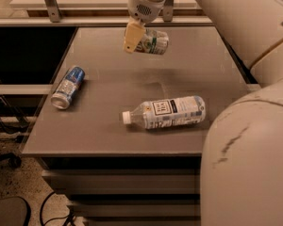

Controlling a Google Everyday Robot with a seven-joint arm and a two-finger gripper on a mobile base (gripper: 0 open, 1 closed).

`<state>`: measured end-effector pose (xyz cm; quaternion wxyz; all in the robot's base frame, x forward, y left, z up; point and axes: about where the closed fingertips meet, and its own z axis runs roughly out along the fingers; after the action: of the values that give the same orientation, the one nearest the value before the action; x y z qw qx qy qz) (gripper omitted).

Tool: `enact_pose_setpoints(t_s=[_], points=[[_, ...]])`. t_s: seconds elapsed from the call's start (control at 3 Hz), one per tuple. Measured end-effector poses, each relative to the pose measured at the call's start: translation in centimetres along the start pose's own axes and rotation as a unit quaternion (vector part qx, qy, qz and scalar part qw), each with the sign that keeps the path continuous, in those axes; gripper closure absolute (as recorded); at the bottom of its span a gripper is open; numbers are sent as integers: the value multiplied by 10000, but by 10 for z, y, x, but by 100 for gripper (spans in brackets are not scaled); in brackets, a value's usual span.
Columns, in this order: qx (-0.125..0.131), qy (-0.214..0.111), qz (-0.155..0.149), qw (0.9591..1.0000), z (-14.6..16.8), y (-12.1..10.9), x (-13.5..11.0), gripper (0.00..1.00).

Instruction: Place 7up can upright

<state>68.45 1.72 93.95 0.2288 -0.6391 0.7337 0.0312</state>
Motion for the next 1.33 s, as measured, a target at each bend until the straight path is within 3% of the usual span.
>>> enact_pose_setpoints(t_s=[0.33, 0.67, 1.0, 1.33], points=[[-23, -544, 395, 9977, -17, 1, -11, 100], [-142, -1209, 758, 9897, -28, 6, -22, 100], [-277, -1844, 965, 9777, -31, 16, -35, 100], [-426, -2496, 1113, 9610, -26, 25, -46, 100]])
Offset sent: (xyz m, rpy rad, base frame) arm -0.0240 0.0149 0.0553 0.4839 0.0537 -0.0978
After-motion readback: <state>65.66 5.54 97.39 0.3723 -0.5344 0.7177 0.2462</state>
